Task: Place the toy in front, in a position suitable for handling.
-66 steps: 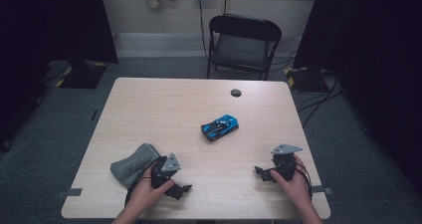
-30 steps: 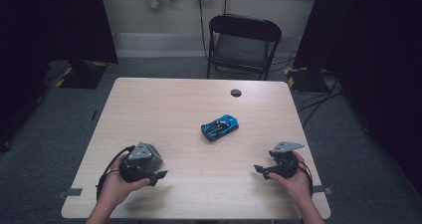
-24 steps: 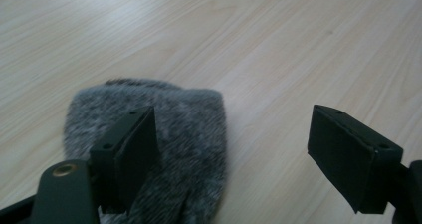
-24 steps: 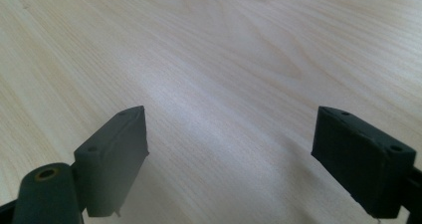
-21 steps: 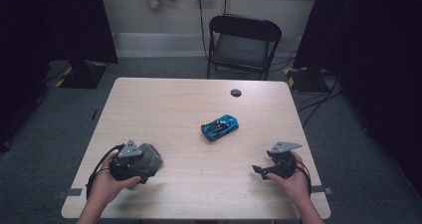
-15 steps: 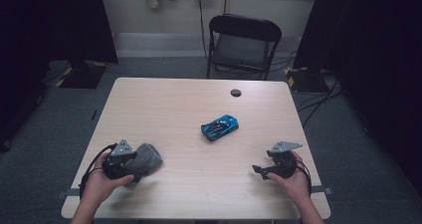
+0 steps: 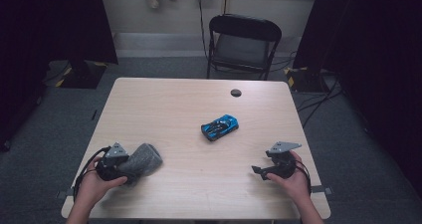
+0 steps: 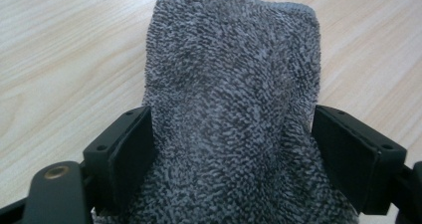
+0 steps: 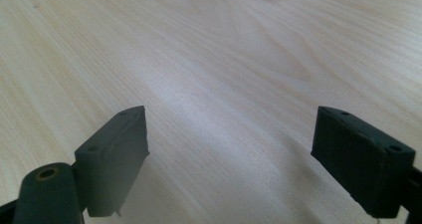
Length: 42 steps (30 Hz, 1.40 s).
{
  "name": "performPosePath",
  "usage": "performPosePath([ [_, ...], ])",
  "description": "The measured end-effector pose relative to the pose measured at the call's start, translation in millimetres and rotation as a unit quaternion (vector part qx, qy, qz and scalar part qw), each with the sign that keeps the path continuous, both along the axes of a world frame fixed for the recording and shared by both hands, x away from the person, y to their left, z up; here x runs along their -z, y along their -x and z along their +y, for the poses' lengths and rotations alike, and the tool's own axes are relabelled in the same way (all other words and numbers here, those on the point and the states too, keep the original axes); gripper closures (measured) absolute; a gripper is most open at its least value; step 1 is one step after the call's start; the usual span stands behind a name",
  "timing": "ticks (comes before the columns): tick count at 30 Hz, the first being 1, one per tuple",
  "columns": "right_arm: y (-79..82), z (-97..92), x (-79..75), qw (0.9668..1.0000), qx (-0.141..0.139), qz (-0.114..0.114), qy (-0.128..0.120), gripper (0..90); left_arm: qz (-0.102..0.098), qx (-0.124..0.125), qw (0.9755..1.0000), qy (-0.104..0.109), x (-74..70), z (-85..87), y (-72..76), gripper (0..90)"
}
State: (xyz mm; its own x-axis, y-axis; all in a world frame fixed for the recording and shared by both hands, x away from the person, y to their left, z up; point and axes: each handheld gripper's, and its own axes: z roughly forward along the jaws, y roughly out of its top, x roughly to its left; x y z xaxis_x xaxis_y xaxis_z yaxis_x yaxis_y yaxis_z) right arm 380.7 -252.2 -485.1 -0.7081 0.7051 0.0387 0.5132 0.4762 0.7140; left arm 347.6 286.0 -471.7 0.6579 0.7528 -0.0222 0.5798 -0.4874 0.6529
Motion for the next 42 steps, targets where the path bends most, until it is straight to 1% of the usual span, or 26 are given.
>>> performPosePath([
  [2, -0.1, 0.1, 0.6, 1.0000, 0.000, 0.001, 0.000, 14.2, -0.001, 0.006, 0.9999, -0.008, 2.2, -0.9, 0.2, 17.8],
  [3, -0.1, 0.1, 0.8, 1.0000, -0.001, 0.002, -0.001, 14.3, 0.001, 0.005, 1.0000, -0.006, 3.9, -1.4, 0.4, 17.7],
  [5, 0.1, -0.1, 0.8, 1.0000, -0.001, 0.001, 0.000, 14.3, 0.001, 0.009, 0.9999, -0.008, 5.9, -1.9, 0.6, 16.8],
  [6, 0.3, -0.4, 0.1, 1.0000, -0.001, 0.000, -0.001, 14.4, -0.002, 0.012, 0.9997, -0.020, 9.3, -3.1, 1.1, 16.9],
  [9, 0.6, -0.8, -0.9, 1.0000, -0.001, -0.003, -0.004, 14.3, -0.002, 0.010, 0.9998, -0.017, 11.6, -3.5, 0.6, 16.6],
  [10, 0.7, -0.8, -0.8, 1.0000, -0.001, -0.002, -0.003, 14.4, -0.005, 0.007, 0.9999, -0.013, 14.0, -2.9, 0.2, 16.6],
  [11, 0.8, -0.7, -0.5, 1.0000, -0.001, -0.001, -0.003, 14.3, -0.005, 0.007, 0.9999, -0.013, 14.0, -2.9, 0.2, 16.6],
  [12, 0.8, -0.5, -0.3, 1.0000, -0.002, 0.000, -0.003, 14.3, -0.012, 0.010, 0.9997, -0.017, 16.0, -3.0, 0.8, 16.9],
  [15, 1.0, 0.0, 0.3, 1.0000, -0.004, 0.001, -0.003, 14.3, -0.016, 0.007, 0.9997, -0.017, 16.4, -2.0, 1.0, 19.8],
  [16, 1.1, 0.1, 0.0, 1.0000, -0.005, 0.000, -0.003, 14.4, -0.017, 0.003, 0.9997, -0.017, 15.9, -1.0, 0.8, 22.2],
  [18, 1.1, 0.6, -0.5, 1.0000, -0.004, 0.000, -0.003, 14.4, -0.020, -0.005, 0.9997, -0.015, 15.3, 1.1, 0.6, 29.8],
  [20, 1.1, 0.9, -0.4, 1.0000, -0.005, 0.001, -0.003, 14.4, -0.020, -0.006, 0.9997, -0.014, 15.3, 1.8, 0.5, 33.2],
  [22, 1.3, 2.1, 0.1, 1.0000, -0.006, 0.002, -0.001, 14.4, -0.023, -0.012, 0.9996, -0.013, 15.0, 2.2, 0.9, 38.6],
  [24, 1.3, 2.9, 0.1, 1.0000, -0.009, 0.002, -0.002, 14.4, -0.021, -0.013, 0.9995, -0.018, 13.2, 1.5, 0.6, 43.6],
  [26, 1.4, 3.7, -0.1, 1.0000, -0.009, 0.002, -0.001, 14.4, -0.017, -0.018, 0.9994, -0.026, 10.9, 0.4, -0.3, 52.2],
  [27, 1.4, 3.7, -0.1, 1.0000, -0.009, 0.002, -0.001, 14.4, -0.017, -0.018, 0.9994, -0.026, 10.9, 0.4, -0.3, 54.3],
  [28, 1.5, 4.5, -0.2, 0.9999, -0.011, 0.002, -0.003, 14.4, -0.014, -0.023, 0.9991, -0.032, 9.6, -0.8, -1.5, 58.5],
  [32, 1.6, 5.0, 0.4, 0.9999, -0.013, 0.003, -0.003, 14.4, -0.009, -0.025, 0.9992, -0.030, 8.0, -4.9, -3.1, 64.6],
  [34, 1.8, 4.0, 0.3, 0.9999, -0.012, -0.002, -0.004, 14.7, -0.009, -0.020, 0.9993, -0.032, 7.5, -7.2, -3.5, 66.2],
  [35, 2.0, 3.5, -0.1, 0.9999, -0.012, -0.004, -0.006, 14.7, -0.010, -0.020, 0.9993, -0.029, 7.1, -8.0, -4.0, 66.6],
  [38, 2.6, 2.1, -1.4, 0.9998, -0.014, -0.005, -0.011, 14.7, -0.010, -0.015, 0.9998, -0.011, 4.3, -11.2, -4.5, 67.4],
  [39, 2.6, 2.1, -1.4, 0.9998, -0.014, -0.005, -0.011, 14.7, -0.010, -0.015, 0.9998, -0.011, 4.3, -11.2, -4.5, 67.7],
  [41, 2.6, 1.6, -1.9, 0.9998, -0.016, -0.005, -0.013, 14.7, -0.015, -0.006, 0.9999, -0.002, 0.0, -15.8, -4.8, 67.9],
  [42, 2.3, 1.5, -2.3, 0.9997, -0.022, -0.001, -0.014, 14.7, -0.013, 0.005, 0.9998, 0.012, -4.6, -21.9, -5.1, 67.9],
])
